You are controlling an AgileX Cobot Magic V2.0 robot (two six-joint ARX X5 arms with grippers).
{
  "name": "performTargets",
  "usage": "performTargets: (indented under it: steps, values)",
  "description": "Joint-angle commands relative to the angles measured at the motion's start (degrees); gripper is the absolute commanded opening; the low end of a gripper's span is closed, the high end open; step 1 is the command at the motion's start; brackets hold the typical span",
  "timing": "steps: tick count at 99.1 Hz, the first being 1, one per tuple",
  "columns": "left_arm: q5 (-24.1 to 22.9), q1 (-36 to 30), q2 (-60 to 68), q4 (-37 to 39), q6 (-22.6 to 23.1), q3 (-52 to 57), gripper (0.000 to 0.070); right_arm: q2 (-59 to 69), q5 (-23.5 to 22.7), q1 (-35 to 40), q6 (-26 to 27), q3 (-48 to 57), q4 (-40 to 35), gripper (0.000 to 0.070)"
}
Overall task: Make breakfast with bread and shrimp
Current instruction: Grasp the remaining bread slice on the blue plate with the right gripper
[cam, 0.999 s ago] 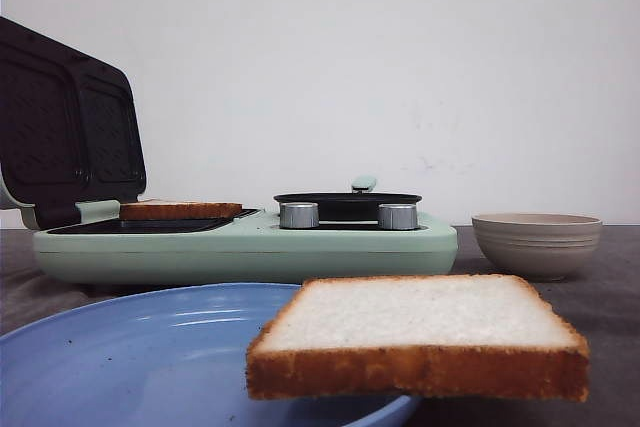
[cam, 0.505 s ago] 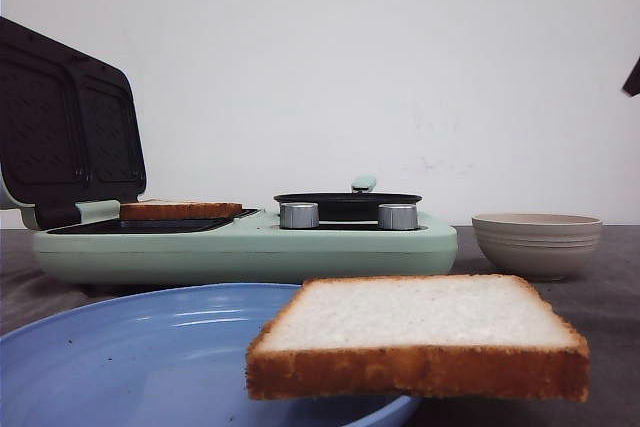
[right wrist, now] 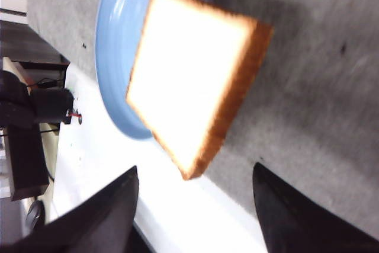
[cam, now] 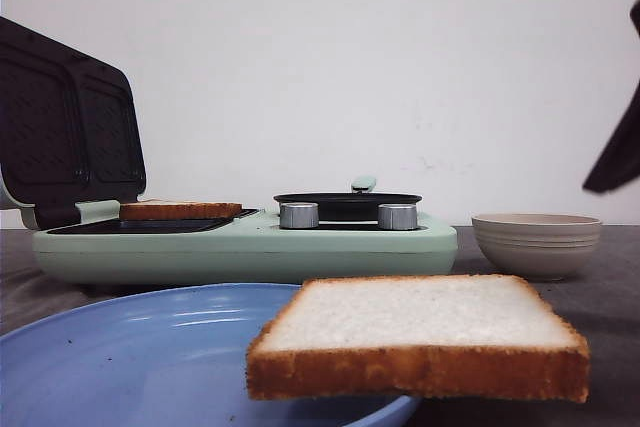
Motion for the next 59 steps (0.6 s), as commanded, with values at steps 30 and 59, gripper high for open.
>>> performTargets:
  steps: [30,59]
  values:
    - [-0.1,0.0,0.5,0.5,-0.3,0.8,0.0551,0.5,-0.6,8.7,12.0,-6.0,13.0,0.0371]
    - [0.0,0.0,0.5,0.4,-0.3,0.7,0.0551,7.1,2.7,14.6,14.1,-6.2,19.5,0.0371]
